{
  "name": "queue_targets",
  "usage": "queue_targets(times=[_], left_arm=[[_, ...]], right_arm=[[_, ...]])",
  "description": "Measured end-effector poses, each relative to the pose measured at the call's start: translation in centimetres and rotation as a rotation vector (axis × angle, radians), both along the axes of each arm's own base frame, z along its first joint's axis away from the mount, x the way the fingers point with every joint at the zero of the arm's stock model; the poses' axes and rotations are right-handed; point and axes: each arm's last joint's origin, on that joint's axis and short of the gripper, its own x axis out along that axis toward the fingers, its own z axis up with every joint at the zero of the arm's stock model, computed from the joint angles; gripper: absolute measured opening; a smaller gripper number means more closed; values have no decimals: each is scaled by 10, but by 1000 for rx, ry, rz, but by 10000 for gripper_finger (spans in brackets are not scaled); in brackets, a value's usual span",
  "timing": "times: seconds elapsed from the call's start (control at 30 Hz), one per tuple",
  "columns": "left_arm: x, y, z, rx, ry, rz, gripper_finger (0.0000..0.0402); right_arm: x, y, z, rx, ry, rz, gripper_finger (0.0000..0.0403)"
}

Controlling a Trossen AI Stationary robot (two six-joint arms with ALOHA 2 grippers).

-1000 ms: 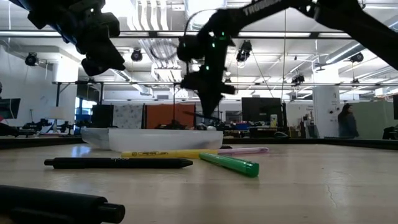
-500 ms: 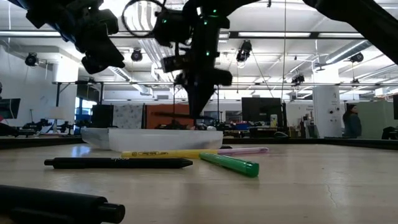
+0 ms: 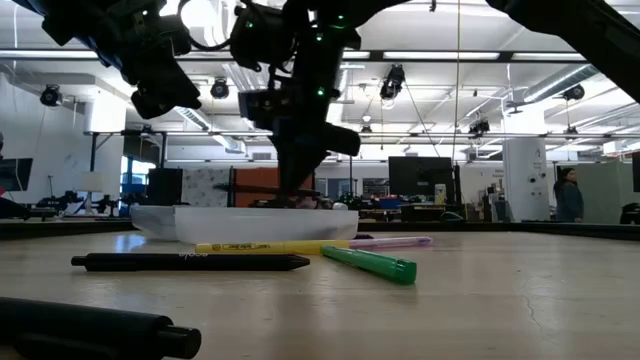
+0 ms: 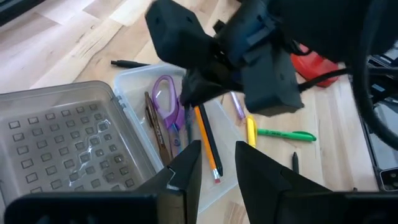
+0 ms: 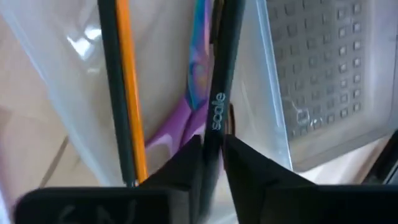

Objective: Pick & place school supplies into a supply box
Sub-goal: Put the black pen into the transparent supply box

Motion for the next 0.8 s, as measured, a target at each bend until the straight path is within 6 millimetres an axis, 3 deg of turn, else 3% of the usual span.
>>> queue_targets(times=[0.27, 0.4, 0.57, 0.67, 0.8], left_arm=[[0, 0, 0, -3, -1, 2, 81], [0, 0, 0, -26, 1, 10, 81], [-1, -2, -2, -38, 22, -6, 81], [-1, -4, -7, -43, 35, -20, 81], [1, -15, -15, -64, 58, -101, 81]], right_arm=[[-1, 4, 2, -64, -13, -61, 116], [-3, 8, 12, -87, -61, -265, 130], [-16, 8, 36, 21, -121, -656, 136], [-27, 13, 39, 106, -98, -884, 136], [-37, 38, 37, 102, -29, -935, 136]])
